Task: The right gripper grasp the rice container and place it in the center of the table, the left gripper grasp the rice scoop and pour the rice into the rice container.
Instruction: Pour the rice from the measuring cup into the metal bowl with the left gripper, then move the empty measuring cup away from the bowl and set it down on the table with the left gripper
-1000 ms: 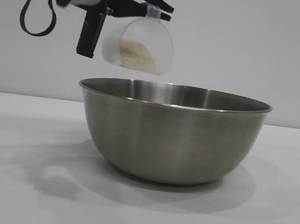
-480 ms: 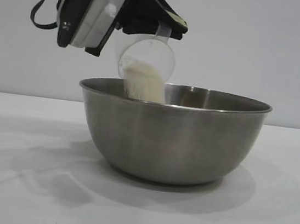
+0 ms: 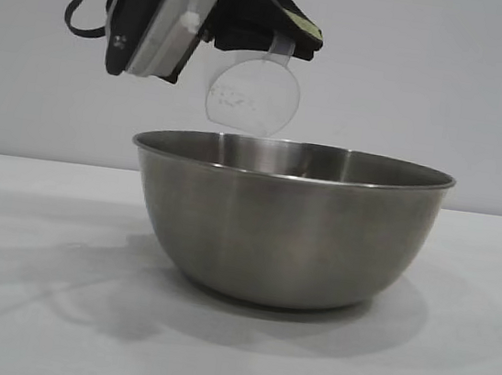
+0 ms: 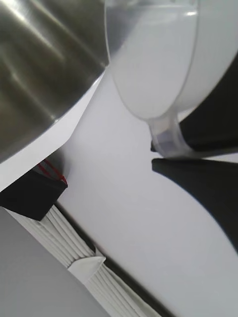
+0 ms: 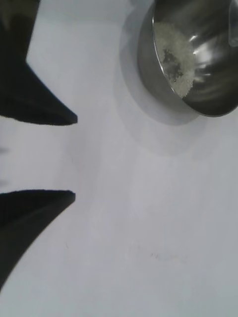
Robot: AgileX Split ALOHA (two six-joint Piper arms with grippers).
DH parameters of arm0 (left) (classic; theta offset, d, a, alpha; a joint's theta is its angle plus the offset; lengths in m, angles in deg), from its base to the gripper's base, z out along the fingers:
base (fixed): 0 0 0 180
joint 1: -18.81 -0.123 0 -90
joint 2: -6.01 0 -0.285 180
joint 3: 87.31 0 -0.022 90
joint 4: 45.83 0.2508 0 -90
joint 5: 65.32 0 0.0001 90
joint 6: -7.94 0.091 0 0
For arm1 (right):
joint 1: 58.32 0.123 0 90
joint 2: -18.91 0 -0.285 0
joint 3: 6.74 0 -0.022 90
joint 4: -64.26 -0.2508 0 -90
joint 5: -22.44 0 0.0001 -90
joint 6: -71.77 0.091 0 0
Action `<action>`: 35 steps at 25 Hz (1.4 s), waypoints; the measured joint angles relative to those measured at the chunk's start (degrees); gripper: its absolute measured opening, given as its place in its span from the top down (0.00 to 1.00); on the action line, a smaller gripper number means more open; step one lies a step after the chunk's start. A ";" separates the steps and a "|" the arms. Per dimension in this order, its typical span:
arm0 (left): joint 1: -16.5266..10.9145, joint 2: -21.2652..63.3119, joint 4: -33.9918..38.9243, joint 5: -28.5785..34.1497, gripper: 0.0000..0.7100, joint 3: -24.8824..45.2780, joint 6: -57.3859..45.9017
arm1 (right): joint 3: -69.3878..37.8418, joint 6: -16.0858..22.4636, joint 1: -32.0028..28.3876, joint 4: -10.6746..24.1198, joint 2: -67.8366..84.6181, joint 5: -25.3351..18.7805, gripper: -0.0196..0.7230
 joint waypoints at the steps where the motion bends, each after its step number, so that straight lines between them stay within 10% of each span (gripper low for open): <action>1: 0.00 0.00 0.12 0.00 1.00 0.00 -0.58 | 0.00 0.00 0.00 0.00 0.00 0.00 0.57; 12: -0.25 0.00 -23.74 -8.01 1.00 0.00 -59.05 | 0.00 0.00 0.00 0.00 0.00 0.00 0.57; 19: -6.64 0.00 -27.32 -8.33 1.00 0.00 -87.08 | 0.00 0.00 0.00 0.00 0.00 0.00 0.57; 27: -17.68 -0.16 -33.73 -16.78 1.00 12.64 -94.56 | 0.00 0.00 0.00 0.00 0.00 0.00 0.57; 35: -19.53 -8.02 -40.57 -16.91 1.00 21.39 -89.59 | 0.00 0.00 0.00 0.00 0.00 0.00 0.57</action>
